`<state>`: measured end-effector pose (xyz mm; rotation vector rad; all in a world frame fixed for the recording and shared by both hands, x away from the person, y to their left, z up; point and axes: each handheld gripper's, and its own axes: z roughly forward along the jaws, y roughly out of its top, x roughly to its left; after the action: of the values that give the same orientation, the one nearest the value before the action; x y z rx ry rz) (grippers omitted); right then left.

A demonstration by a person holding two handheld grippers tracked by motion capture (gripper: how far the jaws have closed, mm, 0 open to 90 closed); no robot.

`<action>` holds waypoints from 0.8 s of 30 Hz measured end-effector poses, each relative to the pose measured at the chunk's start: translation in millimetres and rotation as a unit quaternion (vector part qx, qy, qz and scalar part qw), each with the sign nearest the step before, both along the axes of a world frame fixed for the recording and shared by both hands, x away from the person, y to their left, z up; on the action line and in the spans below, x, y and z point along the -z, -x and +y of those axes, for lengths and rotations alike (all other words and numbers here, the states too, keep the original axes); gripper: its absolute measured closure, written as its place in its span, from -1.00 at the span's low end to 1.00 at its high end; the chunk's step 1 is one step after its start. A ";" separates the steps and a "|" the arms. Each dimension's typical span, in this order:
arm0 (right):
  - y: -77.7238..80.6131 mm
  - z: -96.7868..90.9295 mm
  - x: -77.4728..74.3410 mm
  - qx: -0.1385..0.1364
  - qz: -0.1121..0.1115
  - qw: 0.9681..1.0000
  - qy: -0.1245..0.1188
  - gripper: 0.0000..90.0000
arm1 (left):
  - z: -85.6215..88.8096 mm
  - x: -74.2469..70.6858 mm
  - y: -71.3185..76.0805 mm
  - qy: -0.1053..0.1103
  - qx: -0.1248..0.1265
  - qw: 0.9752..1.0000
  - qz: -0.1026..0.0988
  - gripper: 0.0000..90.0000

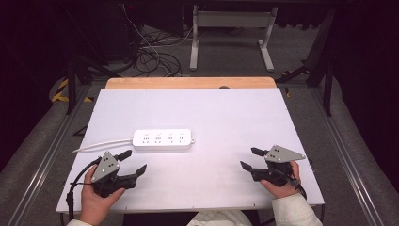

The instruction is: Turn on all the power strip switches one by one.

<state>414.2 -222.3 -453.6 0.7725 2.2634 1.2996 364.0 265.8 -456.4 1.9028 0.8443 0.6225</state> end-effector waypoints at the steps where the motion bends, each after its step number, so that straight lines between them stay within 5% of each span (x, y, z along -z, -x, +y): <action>1: 0.2 0.2 0.1 0.000 0.000 1.000 0.000 -0.20 | 0.1 -0.4 -0.1 -0.004 0.001 1.000 -0.001 -0.38; 19: 0.1 0.7 0.2 -0.003 -0.001 1.000 0.000 -0.17 | 1.1 -6.9 1.2 -0.010 -0.002 1.000 -0.002 -0.22; 24: 0.5 1.7 0.0 -0.004 -0.003 1.000 0.001 -0.17 | 2.1 -12.5 -0.8 -0.020 0.000 1.000 0.014 -0.08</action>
<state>413.7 -220.7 -453.6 0.7587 2.2655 1.3024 364.8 267.9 -443.9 1.9522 0.8557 0.6179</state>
